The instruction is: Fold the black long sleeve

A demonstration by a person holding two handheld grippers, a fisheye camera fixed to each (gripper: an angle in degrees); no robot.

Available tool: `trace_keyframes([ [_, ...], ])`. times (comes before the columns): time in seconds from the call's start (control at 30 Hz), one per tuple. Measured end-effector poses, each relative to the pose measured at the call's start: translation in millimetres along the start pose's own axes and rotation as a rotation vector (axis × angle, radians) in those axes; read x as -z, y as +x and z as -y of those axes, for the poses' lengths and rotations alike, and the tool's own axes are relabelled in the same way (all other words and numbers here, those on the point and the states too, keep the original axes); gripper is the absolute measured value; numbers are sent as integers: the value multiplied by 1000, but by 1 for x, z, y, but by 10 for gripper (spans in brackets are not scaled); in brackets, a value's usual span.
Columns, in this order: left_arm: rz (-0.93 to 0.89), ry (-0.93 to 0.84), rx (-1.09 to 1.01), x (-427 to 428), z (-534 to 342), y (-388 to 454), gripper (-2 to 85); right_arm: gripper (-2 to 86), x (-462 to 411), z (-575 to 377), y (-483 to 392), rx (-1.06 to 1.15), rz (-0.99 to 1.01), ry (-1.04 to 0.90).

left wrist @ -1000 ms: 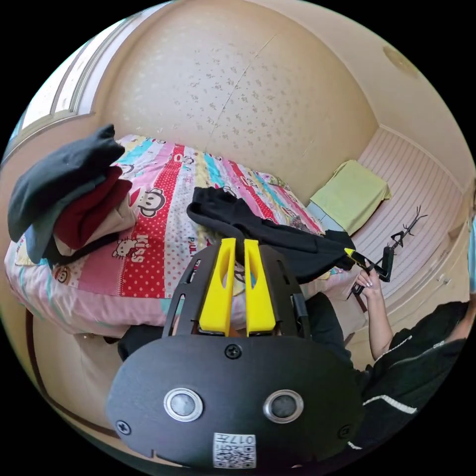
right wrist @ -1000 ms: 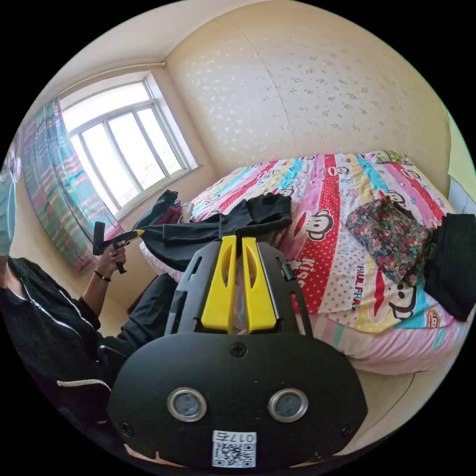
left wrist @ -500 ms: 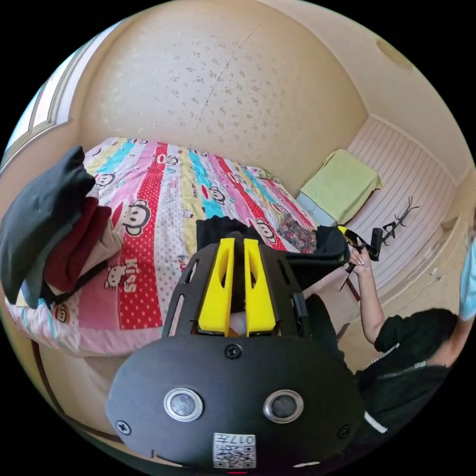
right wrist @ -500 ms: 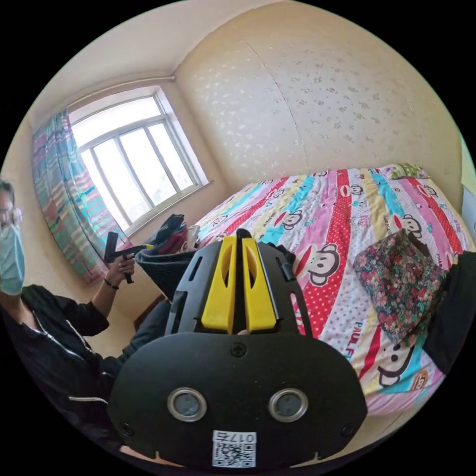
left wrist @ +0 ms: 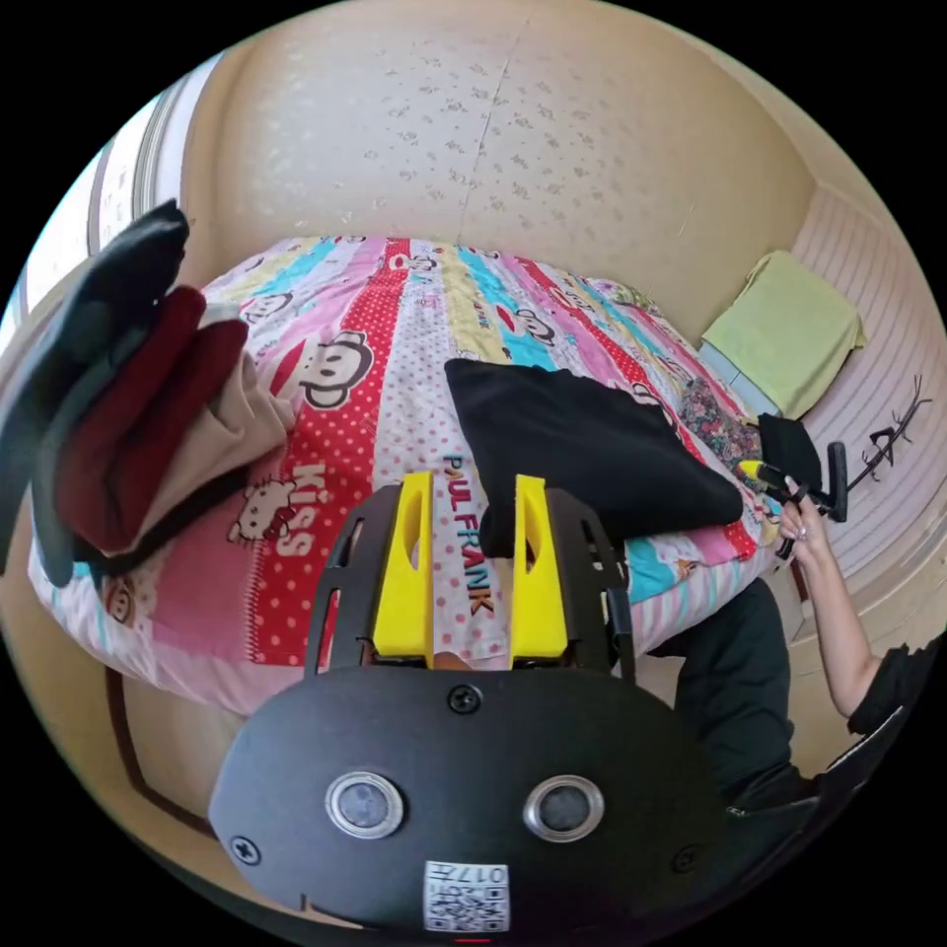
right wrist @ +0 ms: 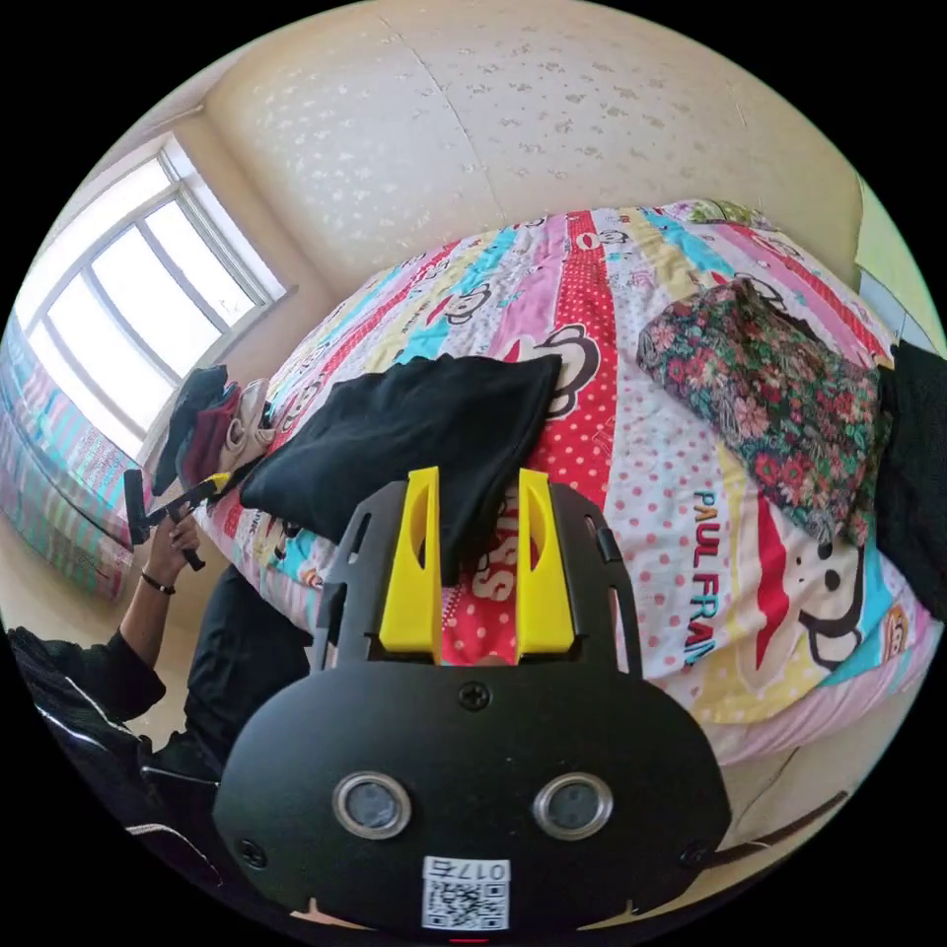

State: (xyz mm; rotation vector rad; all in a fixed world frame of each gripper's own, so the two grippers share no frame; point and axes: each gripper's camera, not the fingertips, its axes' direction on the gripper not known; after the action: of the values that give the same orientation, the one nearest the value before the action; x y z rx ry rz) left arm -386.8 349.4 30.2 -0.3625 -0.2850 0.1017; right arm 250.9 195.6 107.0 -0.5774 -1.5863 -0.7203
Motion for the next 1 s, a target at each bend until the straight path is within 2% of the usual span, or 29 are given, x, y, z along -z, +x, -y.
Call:
trace_keyframes([
  [0.07,-89,-9,70,-15,-3,-12,120,124,-12,-25,21,-104,134,1],
  [0.13,-227,-92,117,-46,4,-19,111,117,-30,-31,25,-109,244,-33],
  [0.17,-232,-118,127,-53,6,-19,106,99,-39,-29,22,-89,289,-57],
  [0.23,-143,-164,121,-69,12,-18,68,67,-37,-24,13,-82,246,-41],
  [0.3,-165,-175,129,-67,14,-18,42,53,-22,-17,-3,-36,222,-11],
  [0.4,-183,-99,164,-37,-3,-15,25,41,0,-15,-36,1,140,-5],
  [0.5,-153,-143,192,-42,-36,-16,22,38,-14,-30,-37,-76,42,-68],
  [0.57,-185,-130,216,-51,-54,-24,25,38,-37,-43,-17,-162,108,-108],
  [0.63,-316,-70,299,-50,-65,-38,34,41,-29,-46,-13,-213,204,-64],
  [0.73,-359,-41,306,-32,-63,-36,45,52,15,-45,-42,-213,109,71],
  [0.8,-308,12,279,-11,-65,-24,52,61,47,-43,-79,-167,13,201],
  [0.87,-236,87,248,11,-68,-10,57,69,64,-32,-140,-32,-26,304],
  [0.93,-142,200,212,33,-71,13,61,70,50,-16,-189,115,13,267],
  [1.0,-88,240,130,37,-67,34,57,68,15,-3,-233,246,20,188],
])
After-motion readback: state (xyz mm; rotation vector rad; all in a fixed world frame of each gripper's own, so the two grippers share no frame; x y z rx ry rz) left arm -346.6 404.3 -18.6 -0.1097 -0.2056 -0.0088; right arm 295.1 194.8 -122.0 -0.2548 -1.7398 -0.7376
